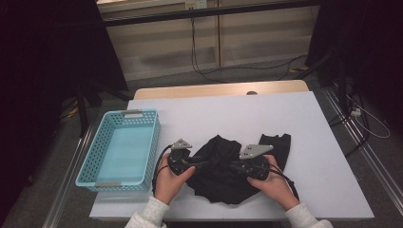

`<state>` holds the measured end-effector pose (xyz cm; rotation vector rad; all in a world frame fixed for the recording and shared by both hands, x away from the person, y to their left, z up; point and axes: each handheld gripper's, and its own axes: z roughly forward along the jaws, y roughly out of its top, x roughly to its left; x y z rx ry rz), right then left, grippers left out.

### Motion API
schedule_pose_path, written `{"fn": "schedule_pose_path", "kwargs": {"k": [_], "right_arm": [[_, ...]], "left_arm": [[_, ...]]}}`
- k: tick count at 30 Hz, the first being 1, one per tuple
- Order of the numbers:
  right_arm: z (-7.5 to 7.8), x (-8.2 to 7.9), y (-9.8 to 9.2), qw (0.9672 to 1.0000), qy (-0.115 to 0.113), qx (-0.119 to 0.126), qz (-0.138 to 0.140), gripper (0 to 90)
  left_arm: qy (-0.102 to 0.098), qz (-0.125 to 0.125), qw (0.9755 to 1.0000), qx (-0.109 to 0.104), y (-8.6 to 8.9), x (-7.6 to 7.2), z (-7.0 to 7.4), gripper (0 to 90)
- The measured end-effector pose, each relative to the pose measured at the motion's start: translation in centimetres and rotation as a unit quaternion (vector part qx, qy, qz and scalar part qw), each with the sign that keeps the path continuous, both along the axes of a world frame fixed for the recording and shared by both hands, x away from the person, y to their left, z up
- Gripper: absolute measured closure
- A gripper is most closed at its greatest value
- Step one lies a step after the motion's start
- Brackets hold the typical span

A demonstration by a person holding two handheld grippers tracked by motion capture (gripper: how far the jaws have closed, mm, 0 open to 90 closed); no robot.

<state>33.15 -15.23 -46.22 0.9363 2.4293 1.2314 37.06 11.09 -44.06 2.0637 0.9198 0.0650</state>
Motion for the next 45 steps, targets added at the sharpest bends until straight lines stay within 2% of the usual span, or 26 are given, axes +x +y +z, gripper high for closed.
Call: {"fn": "schedule_pose_path", "kwargs": {"k": [1, 3, 6, 10, 13, 16, 20, 22, 24, 26, 30, 32, 39, 45], "right_arm": [[0.0, 0.0, 0.0, 1.0, -0.001, -0.001, -0.001, 83.4], [0.2, 0.0, -0.2, 1.0, 0.0, 0.002, -0.004, 83.6], [1.0, 0.0, -1.6, 0.9997, -0.003, 0.018, -0.016, 83.9], [2.3, -0.3, -4.8, 0.9979, -0.018, 0.028, -0.055, 84.5], [2.9, -0.8, -7.5, 0.9947, -0.022, 0.038, -0.093, 84.6], [3.1, -1.3, -9.5, 0.9928, -0.022, 0.032, -0.113, 84.6], [2.3, -1.8, -11.1, 0.9906, -0.003, 0.006, -0.137, 84.3], [1.8, -2.0, -11.5, 0.9894, 0.004, 0.01, -0.145, 84.2], [1.5, -2.2, -11.5, 0.9887, 0.005, 0.028, -0.147, 84.1], [1.3, -2.4, -10.9, 0.9894, 0.0, 0.043, -0.139, 84.0], [0.7, -2.5, -9.0, 0.9929, 0.016, 0.053, -0.105, 83.9], [0.5, -2.6, -8.1, 0.9946, 0.016, 0.048, -0.09, 83.8], [-0.1, -2.9, -4.6, 0.9981, 0.02, 0.037, -0.045, 83.8], [-0.2, -2.9, -3.1, 0.999, 0.011, 0.034, -0.028, 82.9]], "left_arm": [[-0.009, 0.002, 1.0, 0.001, 0.1, 0.0, 0.2, 52.4], [-0.014, 0.008, 0.9999, -0.003, 0.3, 0.0, 0.5, 48.1], [-0.021, 0.016, 0.9996, -0.005, 0.5, 0.1, 0.7, 42.0], [-0.032, 0.027, 0.999, -0.015, 0.6, 0.6, 1.1, 36.2], [-0.031, 0.033, 0.9988, -0.02, 0.7, 0.9, 1.1, 33.8], [-0.033, 0.035, 0.9987, -0.014, 0.6, 1.1, 1.2, 33.6], [-0.029, 0.026, 0.9992, -0.011, -0.2, 1.4, 0.9, 33.4], [-0.026, 0.019, 0.9994, -0.012, -0.7, 1.5, 0.7, 33.3], [-0.027, 0.017, 0.9994, -0.012, -1.1, 1.7, 0.6, 32.5], [-0.024, 0.015, 0.9995, -0.014, -1.3, 1.8, 0.6, 31.7], [-0.025, 0.007, 0.9996, -0.011, -1.6, 1.9, 0.6, 33.6], [-0.025, 0.007, 0.9996, -0.009, -1.6, 1.9, 0.5, 34.8], [-0.02, 0.005, 0.9996, -0.021, -1.6, 1.7, 0.5, 34.8], [-0.017, 0.01, 0.9994, -0.026, -1.3, 1.9, 0.2, 35.5]]}}
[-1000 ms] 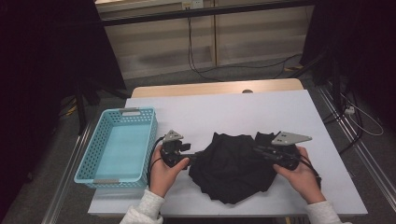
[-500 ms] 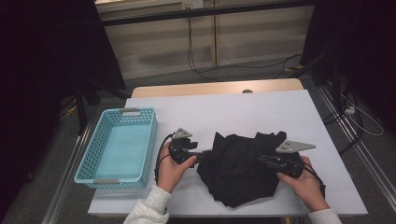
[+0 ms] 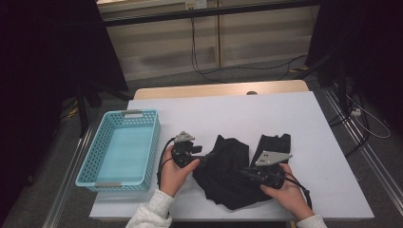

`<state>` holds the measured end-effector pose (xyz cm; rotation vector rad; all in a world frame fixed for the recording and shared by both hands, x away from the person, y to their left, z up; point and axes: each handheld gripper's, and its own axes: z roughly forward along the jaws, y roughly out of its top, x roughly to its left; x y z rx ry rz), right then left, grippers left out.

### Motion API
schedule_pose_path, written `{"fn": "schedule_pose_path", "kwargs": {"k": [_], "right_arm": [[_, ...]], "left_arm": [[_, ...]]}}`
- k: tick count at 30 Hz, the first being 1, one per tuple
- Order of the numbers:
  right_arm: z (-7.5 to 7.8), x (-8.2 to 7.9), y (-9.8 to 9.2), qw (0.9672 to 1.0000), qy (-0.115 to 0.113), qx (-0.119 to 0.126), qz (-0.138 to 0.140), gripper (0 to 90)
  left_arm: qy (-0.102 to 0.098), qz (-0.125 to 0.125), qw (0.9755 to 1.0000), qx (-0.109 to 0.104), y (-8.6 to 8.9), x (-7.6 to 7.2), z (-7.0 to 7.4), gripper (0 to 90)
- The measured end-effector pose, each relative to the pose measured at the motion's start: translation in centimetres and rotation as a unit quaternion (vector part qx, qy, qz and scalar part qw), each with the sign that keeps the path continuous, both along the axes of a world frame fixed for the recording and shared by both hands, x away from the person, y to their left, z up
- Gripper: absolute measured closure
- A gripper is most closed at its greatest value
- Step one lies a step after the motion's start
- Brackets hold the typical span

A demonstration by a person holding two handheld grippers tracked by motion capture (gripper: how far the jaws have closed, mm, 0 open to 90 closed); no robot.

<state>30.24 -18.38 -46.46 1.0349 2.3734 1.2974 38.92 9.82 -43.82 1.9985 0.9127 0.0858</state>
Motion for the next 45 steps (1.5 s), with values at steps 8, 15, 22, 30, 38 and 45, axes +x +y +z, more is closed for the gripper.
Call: {"fn": "schedule_pose_path", "kwargs": {"k": [8, 15, 22, 30, 38, 45], "right_arm": [[0.1, 0.0, 1.1, 0.9999, -0.008, -0.004, 0.004, 82.6], [2.2, 0.7, -2.3, 0.9984, -0.032, -0.019, -0.043, 83.6], [3.1, 1.2, -7.5, 0.9915, -0.037, -0.008, -0.125, 84.2], [3.1, 1.7, -9.5, 0.9793, -0.04, -0.051, -0.192, 70.5], [5.1, 2.6, -6.4, 0.9776, -0.064, -0.053, -0.193, 49.2], [3.8, 4.8, -2.0, 0.9839, -0.035, -0.056, -0.166, 37.5]], "left_arm": [[0.017, -0.017, 0.9997, -0.004, -0.2, 0.0, -0.3, 43.4], [0.011, -0.005, 0.9999, -0.004, 0.6, 0.0, 0.2, 36.5], [-0.001, 0.005, 1.0, 0.002, 1.1, -0.1, 1.0, 29.6], [0.0, 0.009, 0.9999, 0.008, 1.2, -0.1, 0.9, 27.0], [0.003, 0.007, 0.9999, 0.01, 1.2, -0.2, 0.9, 24.1], [0.002, 0.014, 0.9998, 0.01, 1.4, -0.2, 1.0, 23.0]]}}
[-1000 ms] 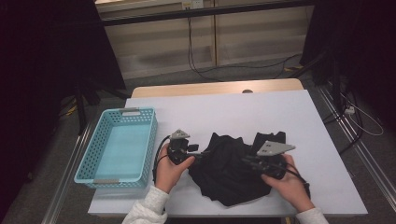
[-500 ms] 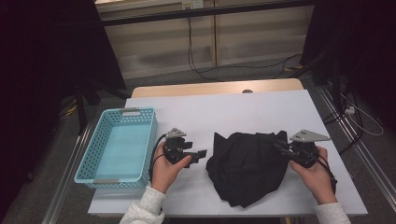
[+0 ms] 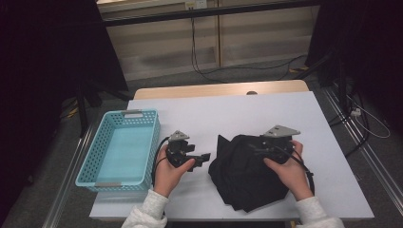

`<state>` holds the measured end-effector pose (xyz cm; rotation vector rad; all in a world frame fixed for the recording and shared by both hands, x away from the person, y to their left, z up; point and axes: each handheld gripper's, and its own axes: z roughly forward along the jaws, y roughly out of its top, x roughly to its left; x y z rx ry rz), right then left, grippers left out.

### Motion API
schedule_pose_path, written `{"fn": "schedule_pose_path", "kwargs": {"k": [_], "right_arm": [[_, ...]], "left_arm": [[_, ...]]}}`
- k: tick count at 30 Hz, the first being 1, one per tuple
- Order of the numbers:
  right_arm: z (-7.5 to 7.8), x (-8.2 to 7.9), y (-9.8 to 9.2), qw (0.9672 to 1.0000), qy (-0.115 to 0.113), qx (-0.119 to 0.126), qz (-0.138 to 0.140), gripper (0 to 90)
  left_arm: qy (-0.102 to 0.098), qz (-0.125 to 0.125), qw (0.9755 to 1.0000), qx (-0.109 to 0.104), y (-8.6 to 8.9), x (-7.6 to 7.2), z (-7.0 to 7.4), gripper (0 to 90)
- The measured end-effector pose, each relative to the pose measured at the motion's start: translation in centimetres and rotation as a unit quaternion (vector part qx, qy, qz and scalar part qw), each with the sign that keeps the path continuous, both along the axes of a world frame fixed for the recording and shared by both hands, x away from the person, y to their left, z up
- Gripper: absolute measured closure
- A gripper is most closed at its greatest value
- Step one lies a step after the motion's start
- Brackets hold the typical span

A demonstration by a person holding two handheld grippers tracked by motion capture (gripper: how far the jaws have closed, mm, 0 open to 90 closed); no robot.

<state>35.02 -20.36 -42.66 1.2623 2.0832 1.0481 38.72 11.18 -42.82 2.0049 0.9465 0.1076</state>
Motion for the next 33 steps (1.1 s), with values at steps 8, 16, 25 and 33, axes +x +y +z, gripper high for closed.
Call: {"fn": "schedule_pose_path", "kwargs": {"k": [8, 16, 25, 33], "right_arm": [[-1.5, 2.4, 4.4, 0.9993, 0.03, 0.022, 0.001, 32.0], [-3.1, 3.0, 6.4, 0.9978, 0.063, 0.004, 0.023, 69.5], [-1.7, 1.8, 4.7, 0.9949, 0.07, 0.0, 0.073, 90.0], [-1.4, -0.7, 1.5, 0.9975, 0.044, 0.015, 0.053, 90.0]], "left_arm": [[0.005, 0.001, 1.0, 0.005, 0.0, 0.0, -0.1, 22.1], [0.018, 0.0, 0.9998, -0.004, 0.2, -0.1, -0.4, 21.4], [0.015, -0.008, 0.9999, -0.004, -0.3, -0.1, -0.3, 21.5], [0.009, -0.01, 0.9999, 0.0, -0.7, -0.2, -0.2, 21.6]]}}
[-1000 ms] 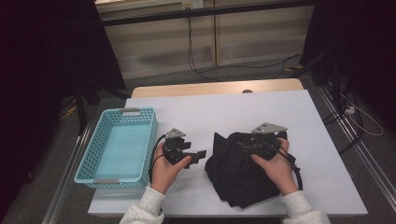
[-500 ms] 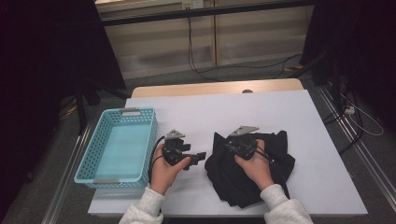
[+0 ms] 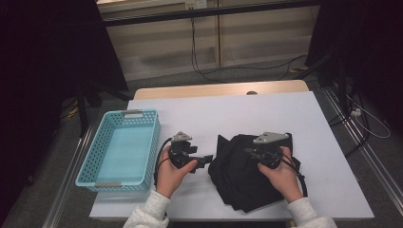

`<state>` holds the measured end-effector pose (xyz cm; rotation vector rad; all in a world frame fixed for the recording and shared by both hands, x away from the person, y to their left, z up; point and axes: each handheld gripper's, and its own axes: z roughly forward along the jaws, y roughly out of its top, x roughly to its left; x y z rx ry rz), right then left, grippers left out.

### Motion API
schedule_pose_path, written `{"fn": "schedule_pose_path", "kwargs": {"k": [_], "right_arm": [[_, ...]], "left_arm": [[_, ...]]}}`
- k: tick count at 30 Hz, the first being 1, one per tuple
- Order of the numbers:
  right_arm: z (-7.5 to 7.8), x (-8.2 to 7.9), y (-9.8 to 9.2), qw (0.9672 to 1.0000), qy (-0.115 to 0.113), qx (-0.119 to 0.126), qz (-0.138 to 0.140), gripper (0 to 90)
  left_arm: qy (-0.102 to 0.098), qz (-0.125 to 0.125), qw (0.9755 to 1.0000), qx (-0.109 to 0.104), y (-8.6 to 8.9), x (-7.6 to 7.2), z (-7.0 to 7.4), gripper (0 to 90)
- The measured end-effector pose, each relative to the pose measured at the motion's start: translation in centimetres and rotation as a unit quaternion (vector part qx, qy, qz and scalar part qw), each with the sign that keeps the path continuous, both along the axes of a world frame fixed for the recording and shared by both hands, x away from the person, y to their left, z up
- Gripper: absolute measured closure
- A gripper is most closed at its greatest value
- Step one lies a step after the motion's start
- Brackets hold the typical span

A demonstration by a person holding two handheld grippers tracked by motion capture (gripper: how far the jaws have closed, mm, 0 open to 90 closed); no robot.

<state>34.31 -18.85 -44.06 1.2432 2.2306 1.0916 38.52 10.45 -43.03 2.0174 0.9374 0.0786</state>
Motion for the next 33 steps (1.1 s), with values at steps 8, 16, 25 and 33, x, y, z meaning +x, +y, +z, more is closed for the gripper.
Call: {"fn": "schedule_pose_path", "kwargs": {"k": [8, 16, 25, 33], "right_arm": [[-0.1, -2.3, -2.4, 0.9997, -0.009, -0.003, -0.021, 90.0], [-0.1, -2.7, -2.9, 0.9995, -0.014, -0.001, -0.029, 90.0], [-0.2, -0.1, 0.5, 0.9991, -0.004, -0.018, -0.038, 46.8], [-1.1, 4.3, 3.9, 0.996, 0.028, -0.026, -0.081, 32.8]], "left_arm": [[0.001, -0.001, 1.0, 0.007, -0.1, 0.0, -0.3, 20.9], [0.01, -0.003, 0.9999, -0.004, -0.1, 0.4, -0.2, 20.6], [-0.002, 0.002, 1.0, -0.003, 0.2, 0.5, 0.3, 20.4], [-0.004, 0.012, 0.9999, 0.009, 1.1, 0.3, 0.0, 19.8]]}}
